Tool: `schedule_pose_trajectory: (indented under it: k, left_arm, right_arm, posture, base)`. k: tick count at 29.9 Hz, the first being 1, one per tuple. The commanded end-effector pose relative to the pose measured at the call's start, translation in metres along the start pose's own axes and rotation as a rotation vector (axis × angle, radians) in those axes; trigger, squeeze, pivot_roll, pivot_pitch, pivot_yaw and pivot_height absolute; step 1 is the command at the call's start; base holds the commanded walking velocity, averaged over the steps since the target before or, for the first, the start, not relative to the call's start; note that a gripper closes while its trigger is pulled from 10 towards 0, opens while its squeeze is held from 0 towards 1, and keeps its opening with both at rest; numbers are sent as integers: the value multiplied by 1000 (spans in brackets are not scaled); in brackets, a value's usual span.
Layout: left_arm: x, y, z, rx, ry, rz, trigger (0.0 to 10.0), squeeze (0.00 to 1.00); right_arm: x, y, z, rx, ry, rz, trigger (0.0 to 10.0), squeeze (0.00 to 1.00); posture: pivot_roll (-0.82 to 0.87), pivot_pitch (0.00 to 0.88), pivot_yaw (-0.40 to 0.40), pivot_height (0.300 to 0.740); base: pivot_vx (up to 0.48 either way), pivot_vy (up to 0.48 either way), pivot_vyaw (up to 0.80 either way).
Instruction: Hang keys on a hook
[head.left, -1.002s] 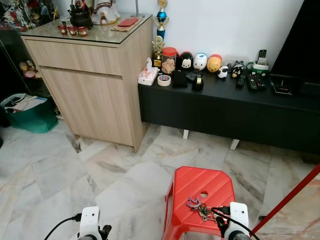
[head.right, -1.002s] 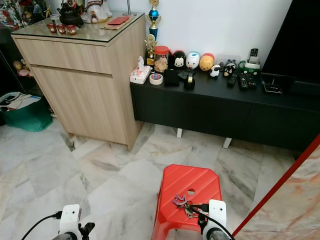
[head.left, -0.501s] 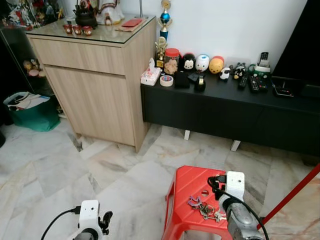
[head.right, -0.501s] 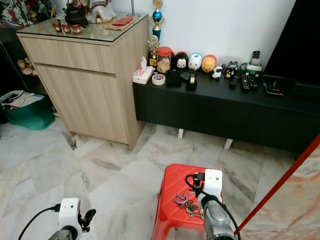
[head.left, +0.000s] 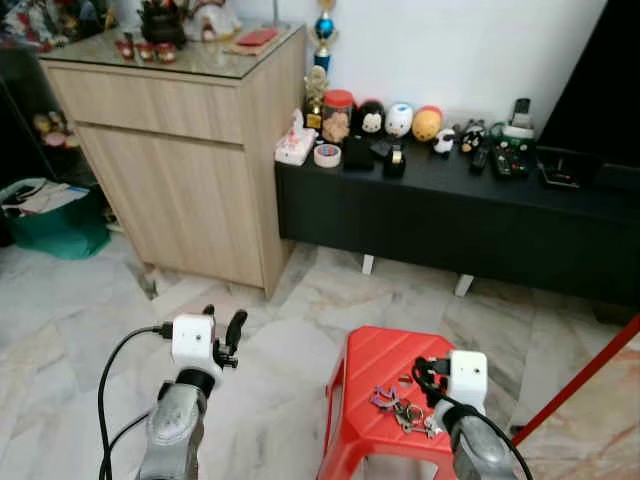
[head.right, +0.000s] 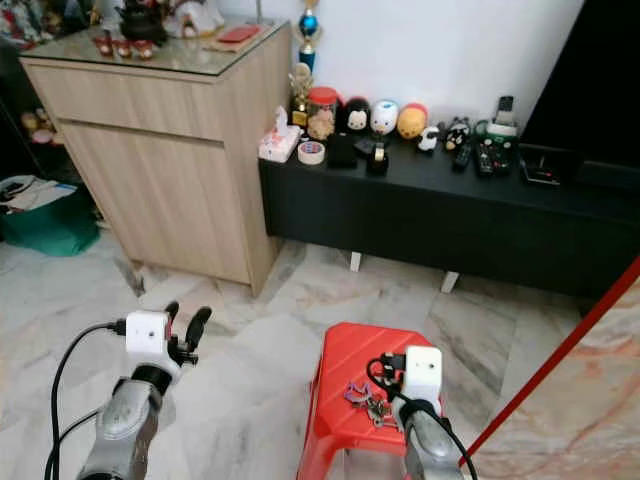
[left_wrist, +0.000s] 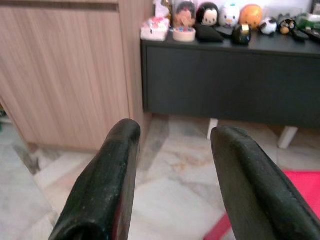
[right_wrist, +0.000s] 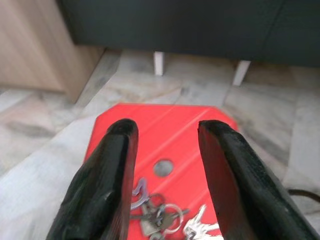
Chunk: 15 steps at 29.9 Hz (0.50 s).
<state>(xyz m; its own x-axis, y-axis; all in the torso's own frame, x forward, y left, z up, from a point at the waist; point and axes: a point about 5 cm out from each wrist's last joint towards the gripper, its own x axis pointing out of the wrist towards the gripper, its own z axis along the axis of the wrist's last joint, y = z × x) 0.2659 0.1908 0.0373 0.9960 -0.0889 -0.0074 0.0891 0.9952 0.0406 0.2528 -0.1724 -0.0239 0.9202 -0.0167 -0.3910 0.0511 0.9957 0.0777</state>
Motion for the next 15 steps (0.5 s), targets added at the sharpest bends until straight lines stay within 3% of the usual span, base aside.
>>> schedule_pose_trajectory:
  k: [1, 5, 9, 15]
  left_arm:
    - [1, -2, 7, 2, -25, -15, 10000, 0]
    - [-12, -2, 7, 11, -11, -37, 10000, 0]
    - [-24, 1, 10, -2, -11, -37, 10000, 0]
    - [-13, 6, 22, -49, -37, 40, 10000, 0]
  right_arm:
    - [3, -3, 14, -13, -72, -19, 10000, 0]
    - [0, -2, 21, -51, -132, -6, 10000, 0]
    - [-6, 6, 28, -105, -194, 83, 10000, 0]
    - [1, 6, 46, -92, -240, 35, 10000, 0]
  posture:
    - [-13, 0, -74, 692]
    - [-21, 0, -75, 692]
    - [-5, 0, -74, 692]
    - [-17, 0, -69, 692]
  base:
    - [0, 0, 0]
    - [0, 0, 0]
    - [0, 0, 0]
    - [0, 0, 0]
